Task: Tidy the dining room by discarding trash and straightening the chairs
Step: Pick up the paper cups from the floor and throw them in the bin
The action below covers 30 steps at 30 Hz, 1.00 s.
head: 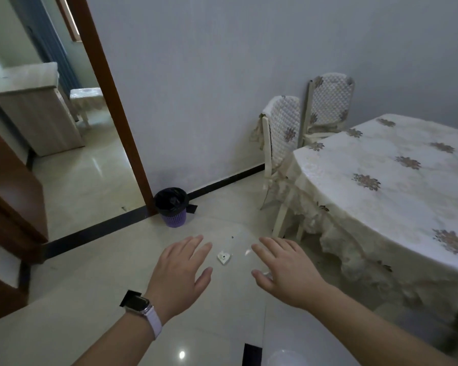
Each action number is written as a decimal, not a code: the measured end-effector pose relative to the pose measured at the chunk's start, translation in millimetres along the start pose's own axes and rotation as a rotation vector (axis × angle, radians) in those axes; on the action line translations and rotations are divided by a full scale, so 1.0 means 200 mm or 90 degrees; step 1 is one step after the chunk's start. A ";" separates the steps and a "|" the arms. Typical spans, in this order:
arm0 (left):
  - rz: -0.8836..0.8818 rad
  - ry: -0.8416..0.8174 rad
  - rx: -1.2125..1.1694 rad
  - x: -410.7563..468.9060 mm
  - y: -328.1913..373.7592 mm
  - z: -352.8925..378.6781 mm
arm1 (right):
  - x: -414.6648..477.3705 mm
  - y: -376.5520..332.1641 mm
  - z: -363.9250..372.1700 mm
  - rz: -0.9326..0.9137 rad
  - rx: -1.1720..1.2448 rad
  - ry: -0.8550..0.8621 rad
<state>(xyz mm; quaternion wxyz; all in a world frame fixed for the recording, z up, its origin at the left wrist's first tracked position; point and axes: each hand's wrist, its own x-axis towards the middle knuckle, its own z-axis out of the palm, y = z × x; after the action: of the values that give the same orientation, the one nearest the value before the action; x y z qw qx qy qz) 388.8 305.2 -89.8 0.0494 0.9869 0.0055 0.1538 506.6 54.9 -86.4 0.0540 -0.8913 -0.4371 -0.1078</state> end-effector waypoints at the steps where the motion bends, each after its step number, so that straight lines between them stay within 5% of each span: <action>1: 0.008 -0.005 -0.005 0.04 -0.07 0.02 | 0.06 -0.02 0.01 0.011 -0.006 -0.004; 11: 0.095 -0.043 -0.079 0.47 -0.42 0.22 | 0.38 0.02 0.11 0.101 -0.018 -0.044; 30: 0.171 -0.191 -0.070 1.54 -0.70 0.82 | 1.06 0.72 0.88 0.220 0.102 -0.116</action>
<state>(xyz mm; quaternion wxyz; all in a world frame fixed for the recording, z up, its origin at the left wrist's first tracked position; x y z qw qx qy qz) 733.4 436.3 -165.6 0.0828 0.9864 -0.1417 0.0102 771.6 163.6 -205.8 0.1025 -0.9520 -0.2877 0.0195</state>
